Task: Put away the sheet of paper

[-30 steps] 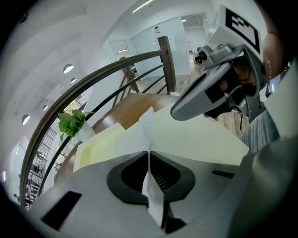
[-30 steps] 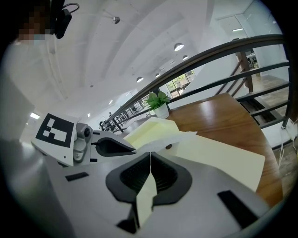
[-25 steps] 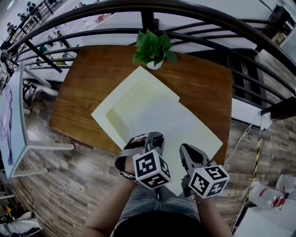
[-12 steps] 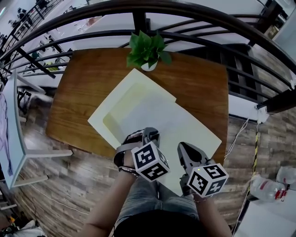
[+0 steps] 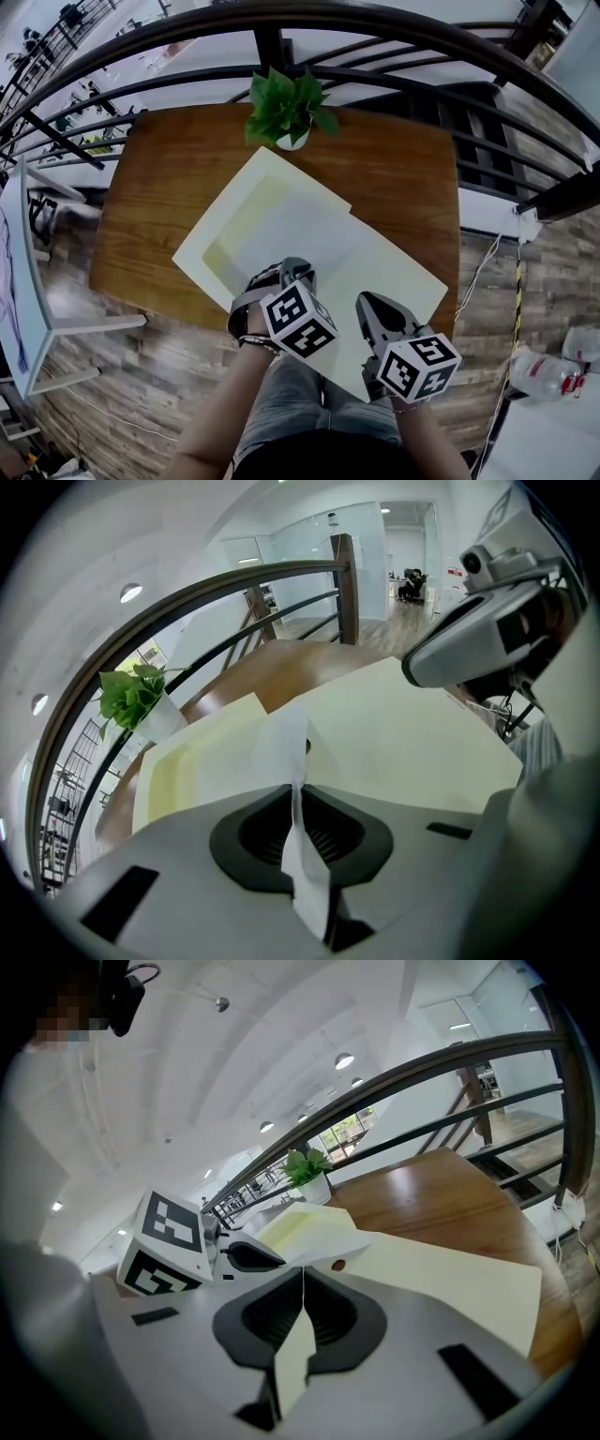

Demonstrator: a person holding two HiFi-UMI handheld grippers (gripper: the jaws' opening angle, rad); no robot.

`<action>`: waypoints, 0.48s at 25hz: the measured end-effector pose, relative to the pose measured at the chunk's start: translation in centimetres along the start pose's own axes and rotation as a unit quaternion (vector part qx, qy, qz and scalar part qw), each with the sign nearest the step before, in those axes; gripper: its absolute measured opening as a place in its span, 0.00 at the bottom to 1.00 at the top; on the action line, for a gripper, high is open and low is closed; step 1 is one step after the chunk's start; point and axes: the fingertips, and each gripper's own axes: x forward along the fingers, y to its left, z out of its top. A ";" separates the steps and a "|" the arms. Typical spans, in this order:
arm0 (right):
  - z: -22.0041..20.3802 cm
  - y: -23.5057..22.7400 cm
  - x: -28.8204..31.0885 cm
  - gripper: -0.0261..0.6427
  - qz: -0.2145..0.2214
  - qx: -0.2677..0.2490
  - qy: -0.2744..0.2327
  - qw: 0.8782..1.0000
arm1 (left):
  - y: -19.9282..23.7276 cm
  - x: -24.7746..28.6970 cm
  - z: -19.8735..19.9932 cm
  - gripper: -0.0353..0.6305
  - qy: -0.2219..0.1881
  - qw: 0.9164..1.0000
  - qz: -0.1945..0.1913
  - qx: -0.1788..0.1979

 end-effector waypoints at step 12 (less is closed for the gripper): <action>-0.4 0.2 0.5 0.08 -0.002 0.002 0.008 1.000 | 1.8 1.2 -2.4 0.09 0.033 0.999 0.013 -0.024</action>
